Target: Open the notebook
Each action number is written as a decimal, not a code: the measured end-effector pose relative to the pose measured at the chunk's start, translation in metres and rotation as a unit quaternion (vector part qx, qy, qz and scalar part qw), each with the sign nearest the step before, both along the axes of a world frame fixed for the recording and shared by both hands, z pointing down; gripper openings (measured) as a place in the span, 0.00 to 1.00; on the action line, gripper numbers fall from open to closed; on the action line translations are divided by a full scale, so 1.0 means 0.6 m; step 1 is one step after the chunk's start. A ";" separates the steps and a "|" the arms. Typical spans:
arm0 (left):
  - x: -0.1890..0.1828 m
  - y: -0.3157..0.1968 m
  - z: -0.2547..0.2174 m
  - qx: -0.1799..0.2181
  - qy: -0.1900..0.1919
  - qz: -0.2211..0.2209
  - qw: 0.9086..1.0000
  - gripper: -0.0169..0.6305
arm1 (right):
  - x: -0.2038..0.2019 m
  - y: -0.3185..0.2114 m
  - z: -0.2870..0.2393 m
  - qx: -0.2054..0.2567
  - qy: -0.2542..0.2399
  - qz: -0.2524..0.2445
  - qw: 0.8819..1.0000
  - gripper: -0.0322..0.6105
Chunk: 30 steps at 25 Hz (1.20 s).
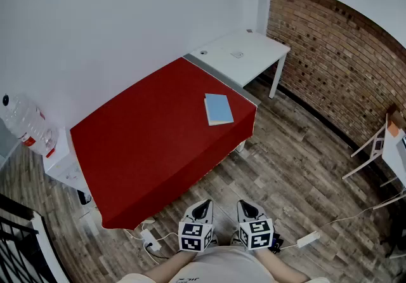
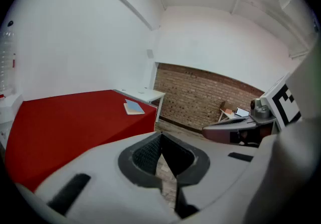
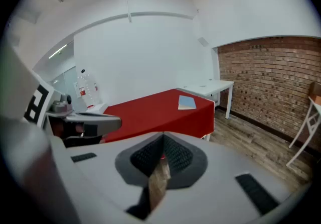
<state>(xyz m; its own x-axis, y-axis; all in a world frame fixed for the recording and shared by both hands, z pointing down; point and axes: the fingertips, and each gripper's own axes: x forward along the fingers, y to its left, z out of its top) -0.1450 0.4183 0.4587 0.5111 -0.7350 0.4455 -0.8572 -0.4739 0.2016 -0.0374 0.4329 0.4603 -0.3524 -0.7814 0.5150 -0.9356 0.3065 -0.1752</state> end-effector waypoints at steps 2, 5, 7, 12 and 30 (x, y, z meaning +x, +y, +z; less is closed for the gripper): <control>-0.012 -0.006 -0.002 -0.004 0.006 0.001 1.000 0.04 | -0.011 -0.007 -0.005 0.004 -0.001 0.006 1.000 0.06; -0.026 -0.015 -0.008 0.000 0.008 0.007 1.000 0.04 | -0.026 -0.016 -0.014 0.009 -0.002 0.012 1.000 0.06; -0.032 -0.023 -0.012 0.008 0.003 0.014 1.000 0.04 | -0.036 -0.021 -0.018 0.013 -0.003 0.017 1.000 0.06; -0.043 -0.048 -0.011 0.009 0.006 0.022 1.000 0.04 | -0.056 -0.038 -0.015 0.010 0.003 0.017 1.000 0.06; 0.016 -0.308 0.015 0.002 -0.002 -0.007 1.000 0.04 | 0.012 -0.309 0.012 0.008 -0.005 -0.010 1.000 0.06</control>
